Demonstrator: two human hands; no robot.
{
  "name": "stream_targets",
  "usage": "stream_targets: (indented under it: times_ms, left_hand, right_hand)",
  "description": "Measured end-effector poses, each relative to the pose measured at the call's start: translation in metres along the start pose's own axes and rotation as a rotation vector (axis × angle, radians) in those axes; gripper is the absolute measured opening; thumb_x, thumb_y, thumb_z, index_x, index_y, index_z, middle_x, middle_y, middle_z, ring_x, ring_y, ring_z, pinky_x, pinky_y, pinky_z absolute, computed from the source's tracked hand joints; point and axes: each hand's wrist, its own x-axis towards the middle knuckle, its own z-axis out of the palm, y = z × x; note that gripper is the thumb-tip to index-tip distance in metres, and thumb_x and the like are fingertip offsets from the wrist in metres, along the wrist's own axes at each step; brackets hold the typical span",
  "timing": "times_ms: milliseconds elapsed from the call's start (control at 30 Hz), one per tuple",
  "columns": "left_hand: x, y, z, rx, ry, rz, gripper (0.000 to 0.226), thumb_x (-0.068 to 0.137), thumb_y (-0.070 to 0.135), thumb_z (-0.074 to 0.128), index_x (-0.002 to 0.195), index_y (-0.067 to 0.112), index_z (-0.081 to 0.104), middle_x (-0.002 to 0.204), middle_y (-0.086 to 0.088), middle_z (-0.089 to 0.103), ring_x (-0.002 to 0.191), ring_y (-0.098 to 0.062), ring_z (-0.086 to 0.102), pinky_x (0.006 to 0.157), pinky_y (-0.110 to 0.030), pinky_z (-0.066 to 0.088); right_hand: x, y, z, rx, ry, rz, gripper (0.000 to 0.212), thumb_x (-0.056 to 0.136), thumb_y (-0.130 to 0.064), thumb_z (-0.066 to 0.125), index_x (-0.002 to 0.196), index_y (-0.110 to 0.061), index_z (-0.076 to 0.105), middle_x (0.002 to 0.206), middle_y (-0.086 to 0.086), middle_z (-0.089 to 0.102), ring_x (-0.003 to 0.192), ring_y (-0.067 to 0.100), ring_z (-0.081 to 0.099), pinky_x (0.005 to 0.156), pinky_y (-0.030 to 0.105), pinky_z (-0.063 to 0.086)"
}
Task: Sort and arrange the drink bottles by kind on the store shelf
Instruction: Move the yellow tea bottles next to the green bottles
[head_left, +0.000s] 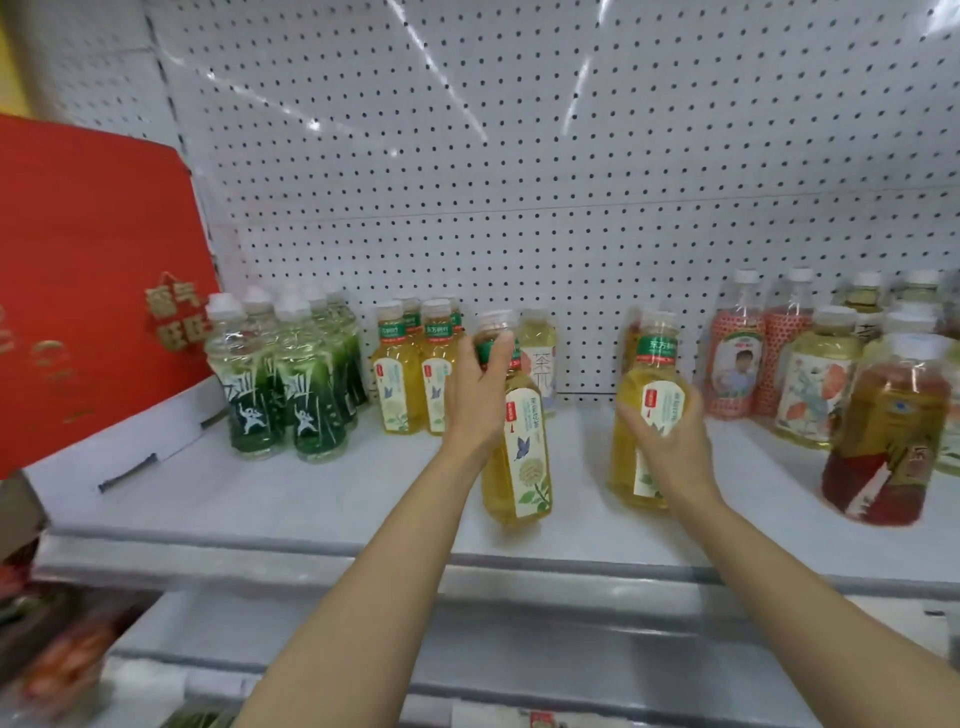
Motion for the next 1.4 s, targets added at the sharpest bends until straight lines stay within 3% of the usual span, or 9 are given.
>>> stream_targets:
  times_ms: [167,333,467,633,767,967,1100,1233,1400]
  left_hand:
    - [0.002,-0.004,-0.037,0.005,0.023,0.015,0.033,0.095,0.052,0.054,0.112,0.024,0.06,0.105,0.006,0.067,0.099,-0.013,0.064,0.084,-0.029,0.051]
    - [0.029,-0.027,-0.075,-0.023,0.019,0.001,0.042,0.087,0.067,0.054,0.107,0.031,0.064,0.1,-0.001,0.074,0.091,-0.026,0.072,0.085,-0.051,0.057]
    - [0.057,-0.04,-0.107,-0.051,-0.025,-0.006,0.029,0.103,0.045,0.043,0.11,0.022,0.061,0.093,-0.003,0.073,0.075,-0.018,0.072,0.066,-0.031,0.057]
    - [0.086,-0.06,-0.144,0.038,-0.1,0.014,0.018,0.103,0.05,0.036,0.1,0.048,0.053,0.105,0.017,0.061,0.103,-0.008,0.064,0.09,-0.033,0.053]
    - [0.097,-0.063,-0.159,0.078,-0.15,0.095,0.033,0.105,0.043,0.035,0.12,0.021,0.054,0.099,0.019,0.058,0.084,0.014,0.058,0.068,-0.001,0.043]
    - [0.085,-0.088,-0.165,0.248,-0.221,0.07,0.066,0.08,0.074,0.053,0.133,0.037,0.042,0.13,0.009,0.054,0.12,-0.013,0.055,0.1,-0.047,0.049]
    - [0.063,-0.102,-0.165,0.596,-0.187,0.006,0.098,0.082,0.043,0.075,0.152,0.013,0.013,0.142,-0.011,0.03,0.123,-0.027,0.048,0.095,-0.039,0.048]
    - [0.072,-0.102,-0.158,0.658,-0.185,-0.08,0.088,0.084,0.036,0.076,0.147,0.01,0.02,0.135,-0.011,0.036,0.111,-0.029,0.056,0.076,-0.033,0.043]
    - [0.086,-0.105,-0.146,0.656,-0.138,-0.12,0.075,0.088,0.03,0.072,0.141,0.01,0.023,0.136,-0.014,0.04,0.114,-0.036,0.057,0.087,-0.047,0.054]
  right_hand:
    - [-0.026,-0.016,0.036,-0.02,-0.08,-0.024,0.064,0.082,-0.033,0.074,0.131,-0.031,0.033,0.096,-0.012,0.056,0.082,0.002,0.056,0.059,0.02,0.043]
    - [-0.04,-0.024,0.083,-0.051,-0.165,-0.071,0.084,0.073,-0.028,0.083,0.139,-0.029,0.029,0.112,-0.006,0.056,0.093,0.006,0.059,0.069,0.021,0.049]
    - [-0.046,-0.025,0.133,-0.047,-0.169,-0.077,0.095,0.068,-0.028,0.087,0.14,-0.033,0.025,0.128,0.0,0.052,0.108,0.014,0.058,0.09,0.035,0.053]
    - [-0.052,-0.028,0.192,-0.045,-0.126,-0.099,0.095,0.065,-0.032,0.088,0.136,-0.039,0.024,0.133,-0.003,0.046,0.116,0.011,0.054,0.094,0.027,0.049]
    - [-0.057,-0.027,0.217,-0.104,-0.091,-0.143,0.094,0.064,-0.034,0.088,0.134,-0.039,0.025,0.133,-0.004,0.041,0.119,0.014,0.051,0.098,0.041,0.05]
    - [-0.055,-0.027,0.229,-0.225,-0.042,-0.076,0.107,0.052,-0.064,0.079,0.139,-0.04,0.021,0.133,-0.004,0.048,0.122,0.019,0.049,0.101,0.05,0.046]
    - [-0.052,-0.026,0.228,-0.258,-0.099,-0.037,0.104,0.056,-0.062,0.077,0.139,-0.043,0.017,0.136,-0.004,0.046,0.126,0.018,0.047,0.104,0.05,0.043]
    - [-0.046,-0.028,0.239,-0.262,-0.083,0.013,0.092,0.064,-0.047,0.081,0.136,-0.032,0.026,0.129,-0.001,0.051,0.116,0.018,0.055,0.095,0.046,0.051]
    - [-0.039,-0.027,0.265,-0.284,-0.011,0.059,0.066,0.076,-0.027,0.08,0.124,-0.02,0.035,0.122,0.003,0.055,0.109,0.021,0.058,0.089,0.038,0.051]
